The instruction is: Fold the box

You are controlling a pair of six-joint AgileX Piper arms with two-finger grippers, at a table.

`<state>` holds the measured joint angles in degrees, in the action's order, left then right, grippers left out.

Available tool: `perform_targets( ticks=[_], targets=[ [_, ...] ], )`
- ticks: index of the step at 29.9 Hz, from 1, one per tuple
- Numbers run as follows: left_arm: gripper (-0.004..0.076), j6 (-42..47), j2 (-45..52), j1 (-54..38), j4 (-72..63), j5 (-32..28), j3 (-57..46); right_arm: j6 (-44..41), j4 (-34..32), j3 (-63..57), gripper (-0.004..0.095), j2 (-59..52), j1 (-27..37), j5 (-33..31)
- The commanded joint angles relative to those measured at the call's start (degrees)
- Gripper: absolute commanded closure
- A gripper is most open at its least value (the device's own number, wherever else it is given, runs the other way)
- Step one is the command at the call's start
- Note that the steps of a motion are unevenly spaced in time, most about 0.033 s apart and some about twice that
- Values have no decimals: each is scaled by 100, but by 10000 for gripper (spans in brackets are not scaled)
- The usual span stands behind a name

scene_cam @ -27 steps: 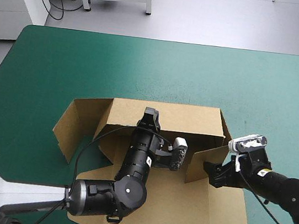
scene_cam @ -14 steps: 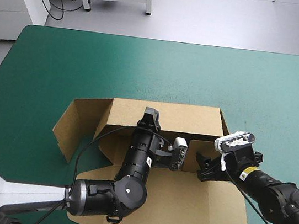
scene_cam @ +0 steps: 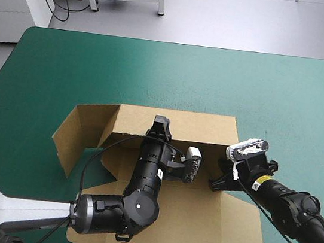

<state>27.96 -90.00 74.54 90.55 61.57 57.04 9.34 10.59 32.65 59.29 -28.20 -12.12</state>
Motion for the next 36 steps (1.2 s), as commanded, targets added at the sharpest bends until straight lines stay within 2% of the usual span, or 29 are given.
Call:
perform_targets(
  ticks=[1, 10, 13, 15, 18, 20, 22, 26, 30, 36],
  targets=[
    [734, 73, 229, 33, 399, 132, 141, 125, 30, 168, 915, -61, -21, 417],
    [733, 73, 229, 22, 458, 132, 141, 112, 30, 168, 926, -61, -21, 404],
    [685, 73, 229, 22, 447, 220, 141, 112, 30, 168, 927, -61, -21, 366],
    [584, 73, 229, 22, 447, 303, 141, 112, 53, 168, 927, -61, -21, 366],
    [353, 109, 229, 22, 406, 290, 141, 112, 30, 168, 926, -61, -21, 378],
    [210, 539, 229, 22, 407, 290, 141, 112, 30, 168, 926, -61, -21, 420],
    [123, 686, 229, 22, 407, 332, 141, 112, 30, 180, 925, -61, -21, 446],
    [117, 672, 229, 22, 417, 459, 141, 66, 30, 180, 925, -61, -21, 556],
    [118, 672, 229, 238, 476, 865, 151, -136, 30, 307, 925, -17, -2, 702],
    [119, 648, 229, 736, 778, 1274, 164, -334, -204, 1054, 925, 578, -2, 485]
  ],
)
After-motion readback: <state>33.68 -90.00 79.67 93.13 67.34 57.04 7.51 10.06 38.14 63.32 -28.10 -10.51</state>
